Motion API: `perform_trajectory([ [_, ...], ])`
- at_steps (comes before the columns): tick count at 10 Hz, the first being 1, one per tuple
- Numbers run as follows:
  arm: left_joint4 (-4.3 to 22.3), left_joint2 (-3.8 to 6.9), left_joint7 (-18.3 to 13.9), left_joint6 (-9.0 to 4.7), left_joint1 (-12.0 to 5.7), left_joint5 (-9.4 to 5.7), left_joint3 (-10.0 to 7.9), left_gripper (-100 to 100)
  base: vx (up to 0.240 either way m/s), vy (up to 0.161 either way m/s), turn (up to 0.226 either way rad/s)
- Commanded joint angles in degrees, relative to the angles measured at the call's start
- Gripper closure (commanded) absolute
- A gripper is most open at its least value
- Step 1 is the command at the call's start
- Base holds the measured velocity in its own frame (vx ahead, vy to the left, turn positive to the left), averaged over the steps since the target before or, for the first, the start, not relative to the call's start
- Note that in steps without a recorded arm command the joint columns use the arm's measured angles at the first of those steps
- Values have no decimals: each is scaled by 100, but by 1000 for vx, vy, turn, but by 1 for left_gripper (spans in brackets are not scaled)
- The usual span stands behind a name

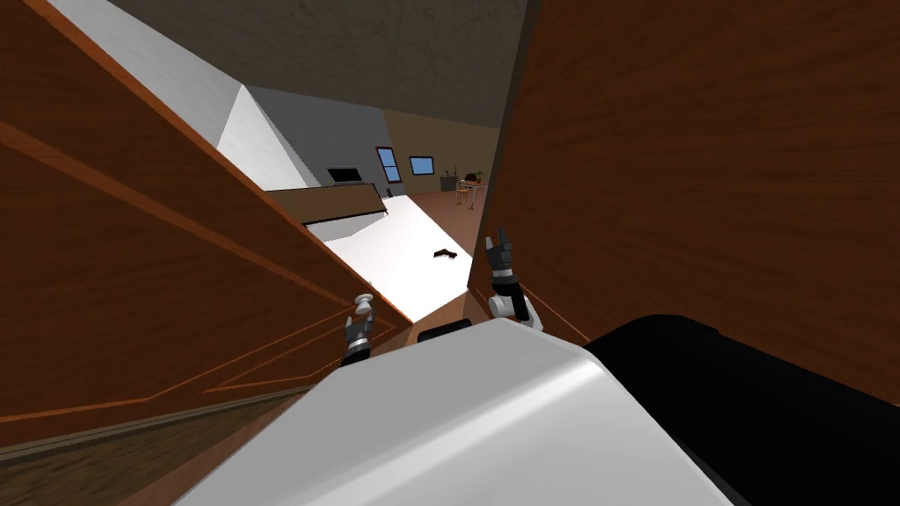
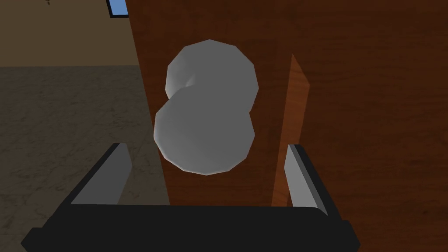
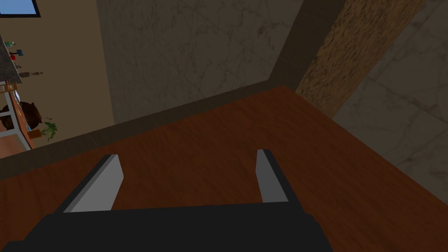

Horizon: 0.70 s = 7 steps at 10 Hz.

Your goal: Pull the door open

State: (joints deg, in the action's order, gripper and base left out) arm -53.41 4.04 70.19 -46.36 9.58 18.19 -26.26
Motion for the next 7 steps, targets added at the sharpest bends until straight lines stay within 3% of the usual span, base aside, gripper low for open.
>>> perform_trajectory([
  [1, 75, 41, -75, -31, 0, -50, -63, -100, 206, 1, -102],
  [2, 84, 31, -33, -41, -14, -34, -45, -100, 89, 1, -16],
  [3, 84, 31, -33, -41, -14, -34, -45, 100, -9, 6, 33],
  [7, 84, 31, -33, -41, -14, -34, -45, 100, -23, 1, -5],
])
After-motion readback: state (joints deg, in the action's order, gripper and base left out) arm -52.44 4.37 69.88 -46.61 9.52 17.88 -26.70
